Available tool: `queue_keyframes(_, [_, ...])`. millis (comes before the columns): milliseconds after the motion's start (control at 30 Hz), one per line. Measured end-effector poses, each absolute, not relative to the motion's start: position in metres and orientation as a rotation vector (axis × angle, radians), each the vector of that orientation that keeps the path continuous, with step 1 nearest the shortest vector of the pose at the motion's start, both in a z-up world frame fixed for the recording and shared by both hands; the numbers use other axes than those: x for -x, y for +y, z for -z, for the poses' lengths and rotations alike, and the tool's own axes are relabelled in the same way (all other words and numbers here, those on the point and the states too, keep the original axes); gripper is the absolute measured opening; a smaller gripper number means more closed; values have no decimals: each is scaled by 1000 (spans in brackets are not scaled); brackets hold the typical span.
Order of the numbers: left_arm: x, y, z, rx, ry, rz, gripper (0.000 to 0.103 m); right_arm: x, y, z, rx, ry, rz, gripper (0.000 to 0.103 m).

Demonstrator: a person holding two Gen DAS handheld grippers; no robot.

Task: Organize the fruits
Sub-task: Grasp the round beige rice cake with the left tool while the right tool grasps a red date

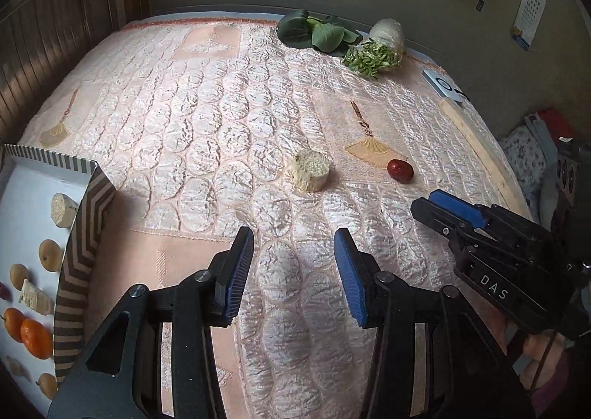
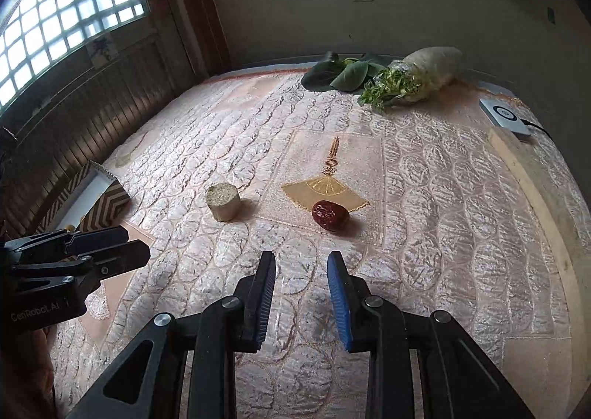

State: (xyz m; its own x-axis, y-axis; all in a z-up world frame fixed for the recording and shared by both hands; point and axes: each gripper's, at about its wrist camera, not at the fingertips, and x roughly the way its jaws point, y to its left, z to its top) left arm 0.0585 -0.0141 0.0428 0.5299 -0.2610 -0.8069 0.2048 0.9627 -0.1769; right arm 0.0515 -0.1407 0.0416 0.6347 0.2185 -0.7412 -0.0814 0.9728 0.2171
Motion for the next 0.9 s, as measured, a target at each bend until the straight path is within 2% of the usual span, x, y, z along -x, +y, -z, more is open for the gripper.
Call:
queue_keyframes(533, [-113, -31, -40, 107, 1034, 285, 47, -101, -142, -26, -73, 902, -145, 28])
queue_keyframes(633, [-119, -36, -37, 91, 1038, 286, 47, -100, -145, -26, -82, 893, -116, 21])
queue_keyframes(900, [-139, -47, -20, 69, 1050, 255, 49, -98, -159, -29, -155, 873, -115, 21])
